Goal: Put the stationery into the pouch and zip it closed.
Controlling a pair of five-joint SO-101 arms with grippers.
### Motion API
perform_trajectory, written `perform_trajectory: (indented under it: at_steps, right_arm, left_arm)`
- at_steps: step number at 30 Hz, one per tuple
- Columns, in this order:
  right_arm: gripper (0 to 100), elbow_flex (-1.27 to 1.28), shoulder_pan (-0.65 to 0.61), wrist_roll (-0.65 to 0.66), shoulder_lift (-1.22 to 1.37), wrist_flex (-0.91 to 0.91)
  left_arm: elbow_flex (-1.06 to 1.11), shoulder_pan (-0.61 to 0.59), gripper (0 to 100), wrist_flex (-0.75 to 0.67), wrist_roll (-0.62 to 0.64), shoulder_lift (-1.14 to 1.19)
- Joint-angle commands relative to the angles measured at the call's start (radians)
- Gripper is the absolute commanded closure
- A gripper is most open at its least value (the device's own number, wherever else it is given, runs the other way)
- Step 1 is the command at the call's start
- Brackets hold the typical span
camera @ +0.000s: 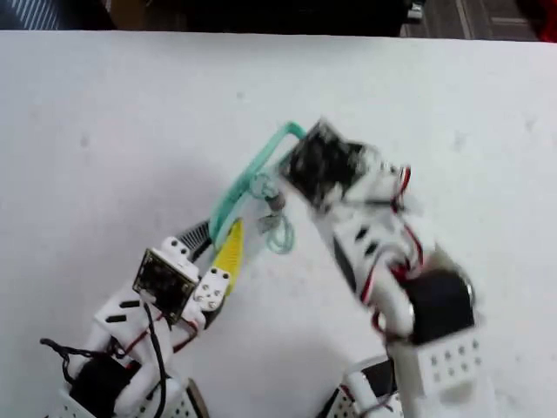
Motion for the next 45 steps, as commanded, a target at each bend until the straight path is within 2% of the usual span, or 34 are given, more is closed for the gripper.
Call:
perform_trajectory:
  at_steps: [1,4,7,18,23,26,29,31,34,36,38,42,45]
  right_arm:
    - [81.4,0.025,-0.139,-0.094,-0.110,0.085]
    - [81.7,0.058,-0.257,-0.155,-0.122,0.099]
    - [82.7,0.104,-0.308,-0.178,-0.101,0.051]
    - [83.4,0.203,-0.271,-0.178,-0.033,-0.114]
    - [98.9,0.206,-0.268,-0.175,-0.025,-0.142]
    - [94.6,0.236,-0.263,-0.173,-0.025,-0.174]
    - [98.8,0.253,-0.228,-0.173,-0.035,-0.208]
    - [98.1,0.238,-0.194,-0.173,-0.038,-0.208]
    - [98.1,0.183,-0.165,-0.173,-0.054,-0.176]
    - [98.1,0.133,-0.170,-0.173,-0.067,-0.134]
    - [98.1,0.087,-0.193,-0.173,-0.071,-0.101]
    - [98.1,0.026,-0.216,-0.172,-0.068,-0.067]
    - [98.1,0.025,-0.216,-0.126,-0.068,-0.068]
  left_arm:
    - [-0.044,-0.007,98,0.000,-0.012,-0.002]
    - [-0.044,-0.007,98,0.005,-0.012,-0.002]
    - [-0.044,-0.007,98,0.006,-0.012,-0.002]
    - [-0.044,-0.007,98,0.006,-0.012,-0.002]
    - [-0.044,-0.007,98,0.006,-0.012,-0.002]
    - [-0.044,-0.007,98,0.006,-0.012,-0.002]
    - [-0.044,-0.007,98,0.006,-0.012,-0.002]
    - [-0.044,-0.007,95,0.006,-0.009,-0.002]
    - [-0.044,-0.007,84,0.008,0.005,-0.002]
    - [-0.043,-0.008,79,0.008,0.072,-0.002]
    - [-0.043,-0.008,79,0.006,0.120,-0.002]
    - [-0.029,-0.007,79,-0.003,0.084,-0.002]
    - [0.035,0.002,83,-0.091,0.077,-0.002]
